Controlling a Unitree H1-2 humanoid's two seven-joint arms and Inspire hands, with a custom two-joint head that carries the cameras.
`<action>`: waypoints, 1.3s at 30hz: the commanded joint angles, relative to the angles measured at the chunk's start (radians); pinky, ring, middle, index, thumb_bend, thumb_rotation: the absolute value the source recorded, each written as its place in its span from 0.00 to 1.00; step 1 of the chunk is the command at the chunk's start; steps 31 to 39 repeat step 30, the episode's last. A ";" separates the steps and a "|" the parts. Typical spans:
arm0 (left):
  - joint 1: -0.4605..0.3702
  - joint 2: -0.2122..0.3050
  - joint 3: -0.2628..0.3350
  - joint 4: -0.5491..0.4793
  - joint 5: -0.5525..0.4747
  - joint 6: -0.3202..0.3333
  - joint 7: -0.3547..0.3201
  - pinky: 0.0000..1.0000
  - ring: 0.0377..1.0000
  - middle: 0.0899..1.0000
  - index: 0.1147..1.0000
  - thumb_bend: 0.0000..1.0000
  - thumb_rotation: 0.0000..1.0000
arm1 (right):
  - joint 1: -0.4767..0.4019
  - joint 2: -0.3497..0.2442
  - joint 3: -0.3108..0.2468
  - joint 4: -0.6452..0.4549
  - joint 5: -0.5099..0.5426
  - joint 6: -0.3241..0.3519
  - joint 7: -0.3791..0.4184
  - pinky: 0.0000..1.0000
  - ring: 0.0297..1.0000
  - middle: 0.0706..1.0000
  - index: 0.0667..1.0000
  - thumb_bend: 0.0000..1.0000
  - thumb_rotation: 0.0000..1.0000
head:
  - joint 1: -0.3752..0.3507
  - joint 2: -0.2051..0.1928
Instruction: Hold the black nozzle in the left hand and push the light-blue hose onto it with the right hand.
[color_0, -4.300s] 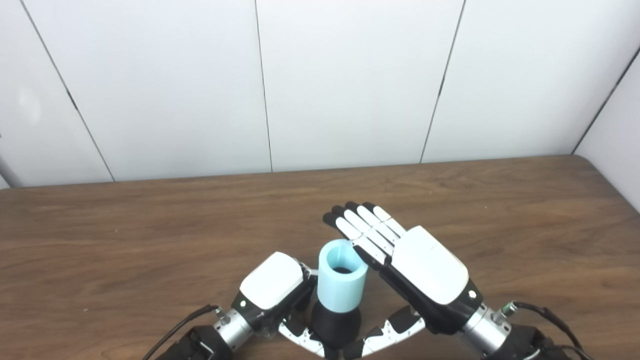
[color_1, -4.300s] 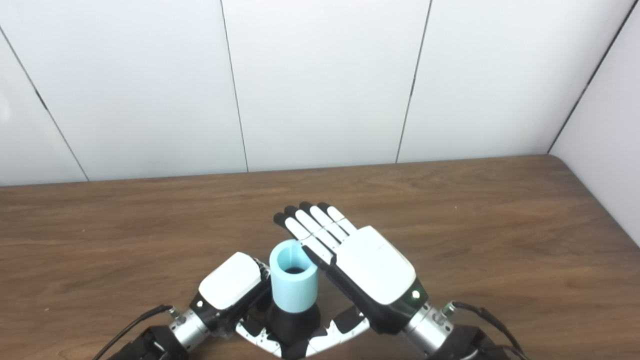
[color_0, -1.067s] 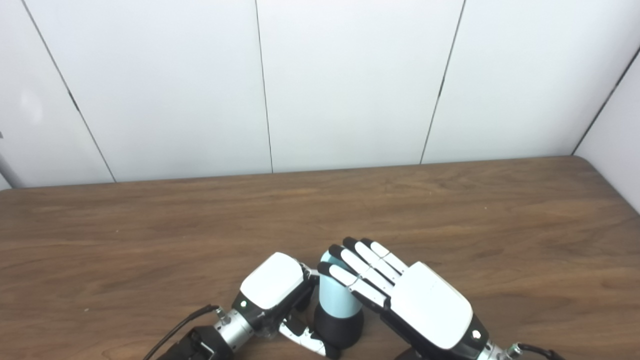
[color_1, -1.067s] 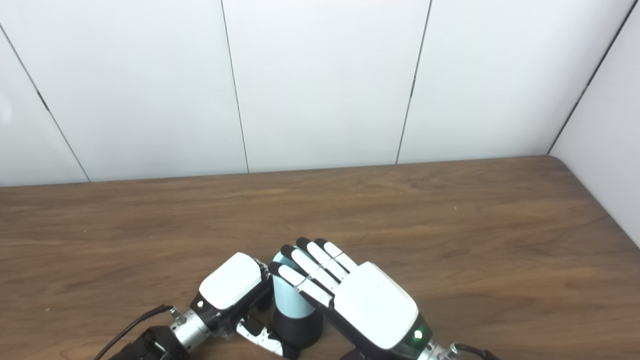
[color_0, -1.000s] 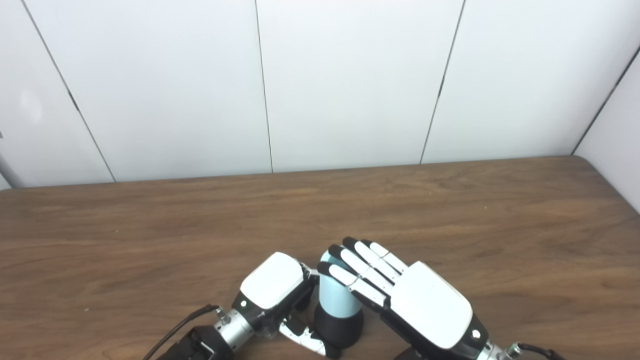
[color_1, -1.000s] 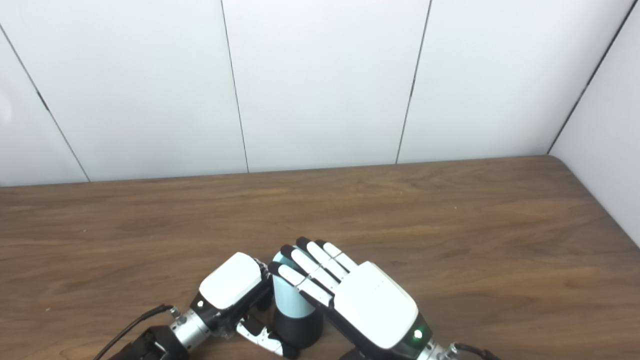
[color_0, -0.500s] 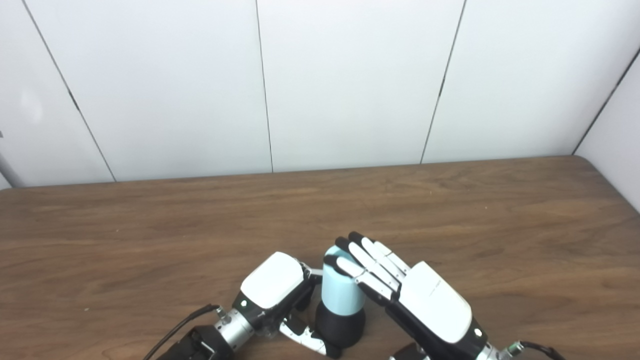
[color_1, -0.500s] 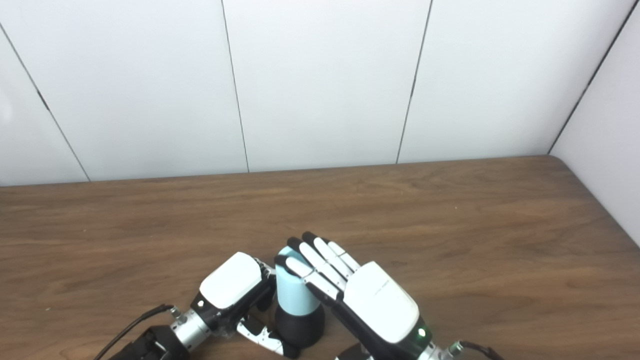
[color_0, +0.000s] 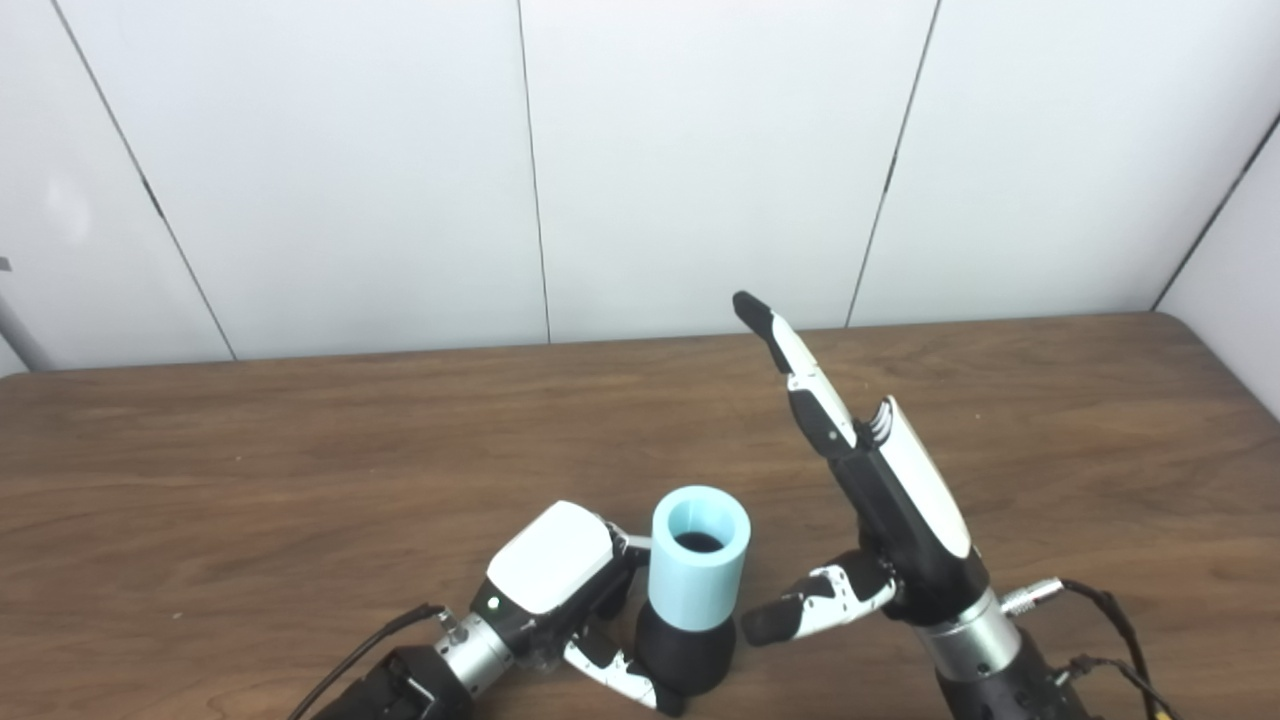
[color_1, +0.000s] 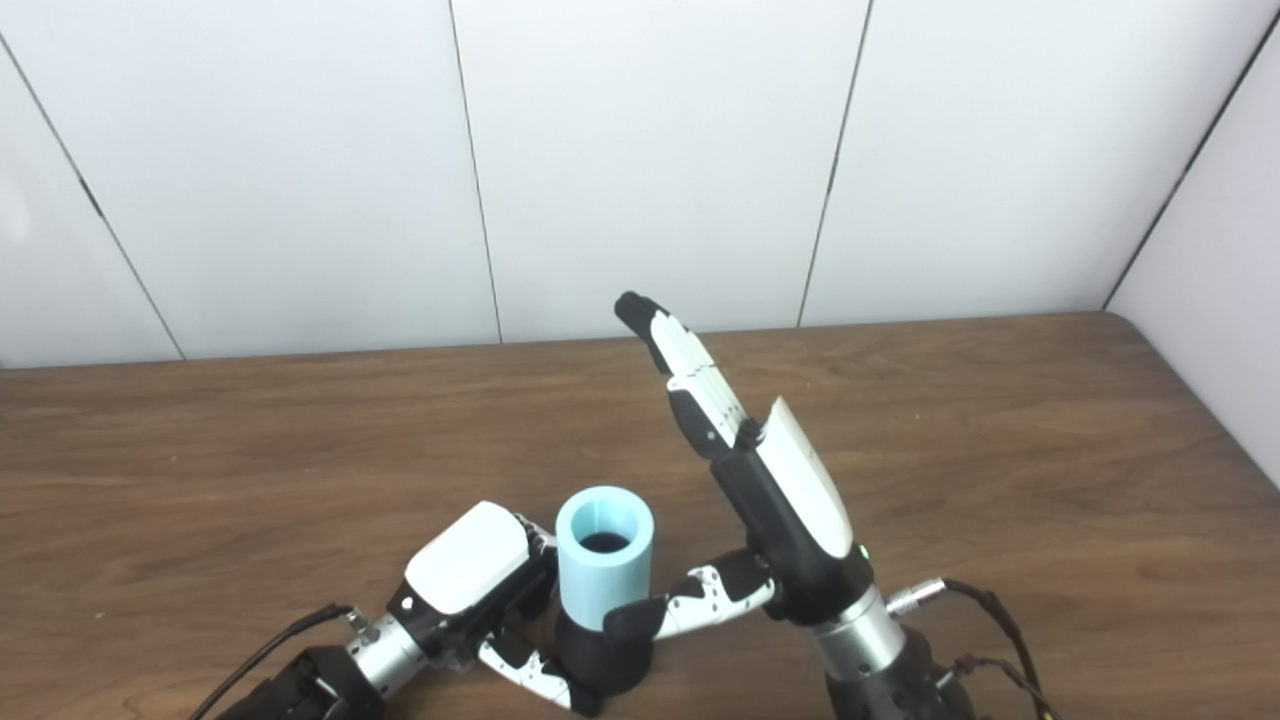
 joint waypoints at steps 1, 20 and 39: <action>0.030 0.002 -0.037 0.061 0.050 0.023 -0.066 0.18 0.21 0.32 0.42 0.52 0.00 | -0.013 0.016 -0.013 -0.030 0.013 -0.027 -0.025 1.00 1.00 1.00 1.00 0.96 0.81 | -0.001 0.001; 0.036 0.007 -0.022 0.053 0.054 0.048 -0.064 0.16 0.19 0.42 0.41 0.52 0.00 | 0.085 0.124 -0.229 0.262 0.400 0.197 -0.122 0.75 0.81 0.81 0.78 0.25 0.34 | 0.002 0.008; 0.034 0.011 -0.007 0.059 0.065 0.055 -0.043 0.17 0.20 0.35 0.42 0.52 0.00 | 0.090 0.117 -0.269 0.346 0.500 0.277 -0.126 0.74 0.77 0.77 0.75 0.27 0.35 | 0.007 0.010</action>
